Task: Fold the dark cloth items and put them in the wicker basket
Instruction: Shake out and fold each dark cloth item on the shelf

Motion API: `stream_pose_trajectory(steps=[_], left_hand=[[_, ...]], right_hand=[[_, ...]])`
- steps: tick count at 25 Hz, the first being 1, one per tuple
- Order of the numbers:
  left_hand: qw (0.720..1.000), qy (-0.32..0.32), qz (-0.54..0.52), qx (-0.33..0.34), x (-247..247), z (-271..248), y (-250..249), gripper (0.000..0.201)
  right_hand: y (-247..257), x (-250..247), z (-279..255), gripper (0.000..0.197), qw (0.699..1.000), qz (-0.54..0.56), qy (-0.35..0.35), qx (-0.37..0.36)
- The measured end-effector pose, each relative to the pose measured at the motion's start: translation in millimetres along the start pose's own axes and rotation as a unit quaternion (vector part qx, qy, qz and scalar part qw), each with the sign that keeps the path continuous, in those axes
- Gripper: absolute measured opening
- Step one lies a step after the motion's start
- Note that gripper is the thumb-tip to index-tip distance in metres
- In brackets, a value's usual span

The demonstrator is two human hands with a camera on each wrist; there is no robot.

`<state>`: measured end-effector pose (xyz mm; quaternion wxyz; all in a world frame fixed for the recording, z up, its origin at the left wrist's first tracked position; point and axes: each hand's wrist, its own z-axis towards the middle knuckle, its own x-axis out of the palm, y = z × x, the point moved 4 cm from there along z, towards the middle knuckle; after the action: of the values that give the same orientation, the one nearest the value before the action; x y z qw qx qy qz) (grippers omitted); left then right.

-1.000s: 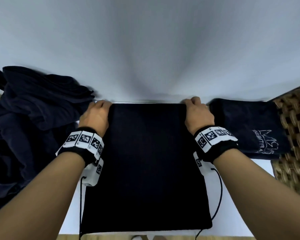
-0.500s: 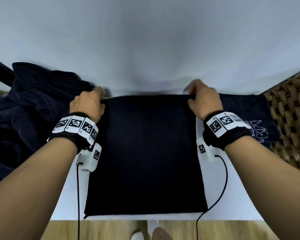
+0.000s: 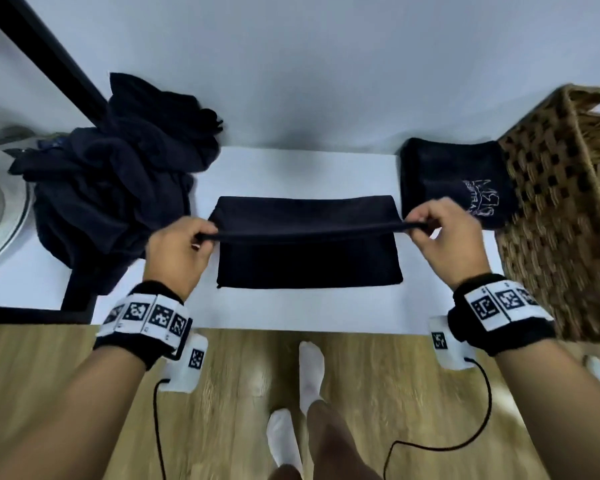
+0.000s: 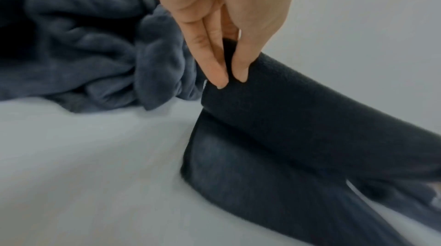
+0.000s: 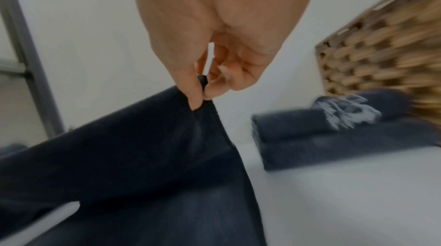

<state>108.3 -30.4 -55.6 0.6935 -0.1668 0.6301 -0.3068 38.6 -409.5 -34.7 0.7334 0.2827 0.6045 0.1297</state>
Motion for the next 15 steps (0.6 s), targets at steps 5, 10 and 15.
stream_pose_trajectory(steps=[5,10,15], left_hand=[[0.994,0.097,0.051,-0.007,44,-45,31,0.017],[0.987,0.135,0.086,0.013,50,-53,43,0.017],[0.980,0.165,0.103,0.041,51,-50,44,0.019]], right_hand=[[-42,52,-50,0.020,0.995,-0.039,0.091,0.025],[-59,66,-66,0.018,0.991,-0.051,0.123,0.023],[-60,65,-67,0.015,0.988,-0.059,0.138,0.015]])
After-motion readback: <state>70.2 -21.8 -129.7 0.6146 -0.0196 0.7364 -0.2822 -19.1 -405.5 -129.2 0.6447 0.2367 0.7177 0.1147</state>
